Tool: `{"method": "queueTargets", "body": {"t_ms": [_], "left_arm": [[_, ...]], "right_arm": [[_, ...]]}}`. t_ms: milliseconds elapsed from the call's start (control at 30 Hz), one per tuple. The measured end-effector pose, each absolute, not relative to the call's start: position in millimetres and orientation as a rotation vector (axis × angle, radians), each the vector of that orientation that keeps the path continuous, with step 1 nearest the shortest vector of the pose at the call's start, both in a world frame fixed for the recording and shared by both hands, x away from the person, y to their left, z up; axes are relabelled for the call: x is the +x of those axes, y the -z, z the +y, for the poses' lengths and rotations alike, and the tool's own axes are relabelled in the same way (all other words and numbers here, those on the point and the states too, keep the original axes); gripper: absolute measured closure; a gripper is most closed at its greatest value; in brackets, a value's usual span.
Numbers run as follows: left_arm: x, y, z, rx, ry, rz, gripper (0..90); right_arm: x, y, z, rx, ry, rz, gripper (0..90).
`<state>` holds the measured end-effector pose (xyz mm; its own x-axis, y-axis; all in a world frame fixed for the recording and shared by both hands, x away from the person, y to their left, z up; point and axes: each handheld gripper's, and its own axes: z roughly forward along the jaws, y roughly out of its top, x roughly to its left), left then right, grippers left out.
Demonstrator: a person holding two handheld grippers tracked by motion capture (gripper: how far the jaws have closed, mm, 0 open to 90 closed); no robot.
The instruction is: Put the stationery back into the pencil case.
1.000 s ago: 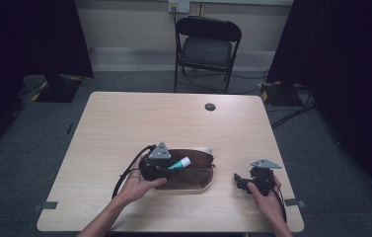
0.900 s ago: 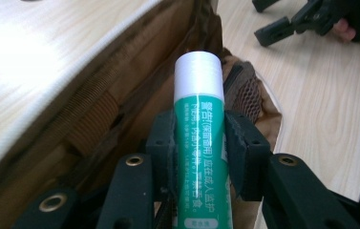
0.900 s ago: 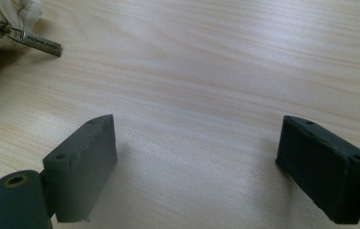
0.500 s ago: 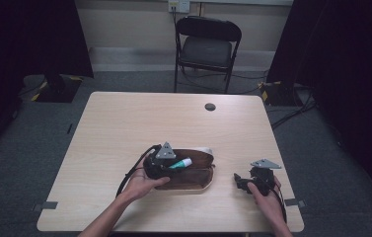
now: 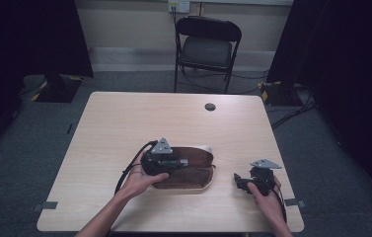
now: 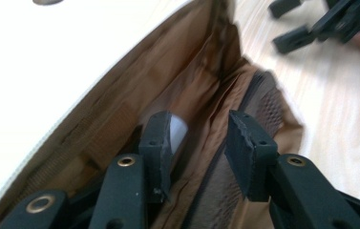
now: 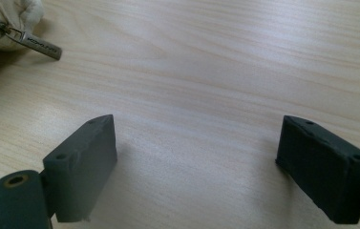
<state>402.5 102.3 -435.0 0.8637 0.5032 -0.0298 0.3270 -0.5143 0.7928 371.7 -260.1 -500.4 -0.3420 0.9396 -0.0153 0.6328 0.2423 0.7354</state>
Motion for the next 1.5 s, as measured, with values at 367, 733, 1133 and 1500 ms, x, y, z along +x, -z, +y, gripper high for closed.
{"method": "queueTargets", "body": {"t_ms": [367,733,1133,1500], "left_arm": [[392.2,425.8,122.0,2.055,-0.163,0.620,56.0],[373.7,425.0,151.5,2.056,-0.172,0.651,48.4],[358.1,430.3,199.5,2.110,-0.284,0.760,35.3],[352.1,448.2,246.1,2.086,-0.346,0.928,30.9]], "right_arm": [[371.7,500.4,-260.1,1.434,-0.891,2.062,12.3],[371.7,500.3,-260.1,1.434,-0.891,2.062,12.3],[371.7,500.3,-260.1,1.434,-0.891,2.062,12.3],[371.7,500.4,-260.1,1.434,-0.891,2.062,12.2]]}}
